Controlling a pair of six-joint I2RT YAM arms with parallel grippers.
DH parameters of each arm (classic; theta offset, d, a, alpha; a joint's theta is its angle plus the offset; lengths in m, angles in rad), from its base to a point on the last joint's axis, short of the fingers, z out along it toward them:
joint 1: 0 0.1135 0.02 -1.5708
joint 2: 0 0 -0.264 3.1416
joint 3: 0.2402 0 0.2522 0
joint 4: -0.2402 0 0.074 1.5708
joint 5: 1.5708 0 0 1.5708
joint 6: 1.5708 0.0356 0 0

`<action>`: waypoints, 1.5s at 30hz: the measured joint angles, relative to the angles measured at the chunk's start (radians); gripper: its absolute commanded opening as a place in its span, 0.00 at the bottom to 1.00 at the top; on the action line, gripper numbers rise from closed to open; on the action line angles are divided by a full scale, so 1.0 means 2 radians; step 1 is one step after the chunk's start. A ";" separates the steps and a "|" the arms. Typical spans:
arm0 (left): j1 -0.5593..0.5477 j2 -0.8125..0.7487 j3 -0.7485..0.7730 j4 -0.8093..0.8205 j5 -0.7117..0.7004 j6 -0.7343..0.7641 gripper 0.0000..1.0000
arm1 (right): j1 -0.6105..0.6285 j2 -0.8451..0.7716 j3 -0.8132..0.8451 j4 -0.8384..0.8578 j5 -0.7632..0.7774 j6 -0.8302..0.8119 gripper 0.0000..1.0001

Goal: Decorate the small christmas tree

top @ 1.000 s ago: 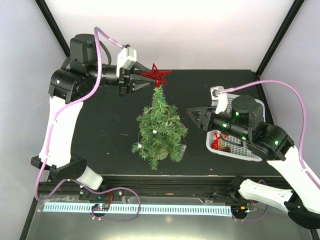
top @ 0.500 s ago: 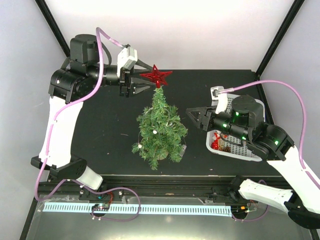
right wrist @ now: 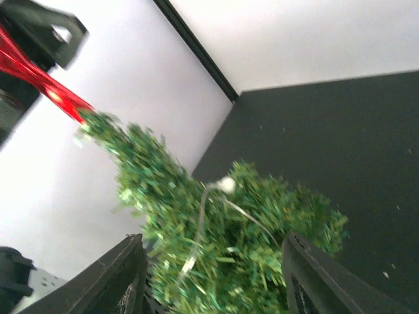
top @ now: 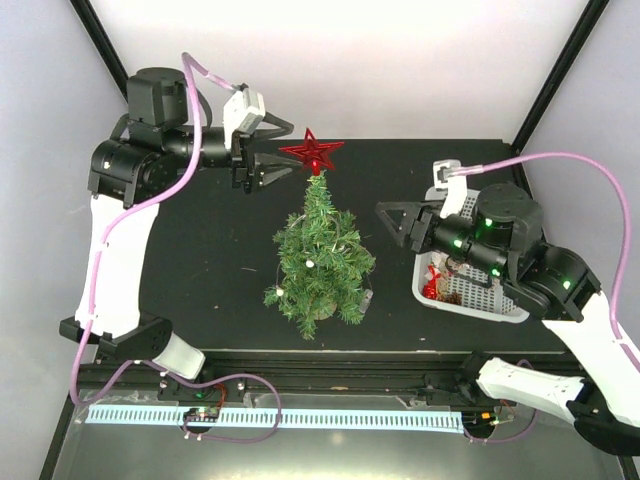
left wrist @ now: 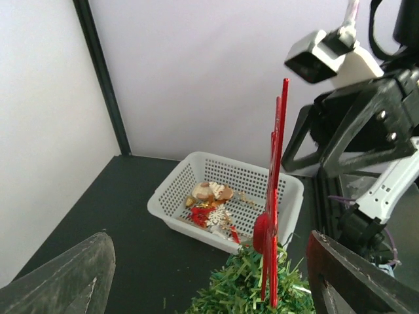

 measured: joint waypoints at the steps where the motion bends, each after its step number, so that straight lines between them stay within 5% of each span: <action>1: 0.005 -0.002 0.000 0.000 0.000 -0.002 0.78 | 0.000 0.005 0.015 0.001 0.003 0.000 0.58; 14: 0.056 -0.041 -0.013 0.034 0.010 -0.053 0.42 | 0.000 0.127 0.233 0.008 0.010 0.000 0.59; 22: 0.063 -0.039 -0.014 0.059 0.016 -0.079 0.42 | 0.000 0.202 0.309 -0.006 0.010 0.003 0.60; 45: 0.064 -0.017 -0.013 0.098 0.048 -0.124 0.41 | 0.000 0.225 0.311 -0.010 -0.001 0.015 0.60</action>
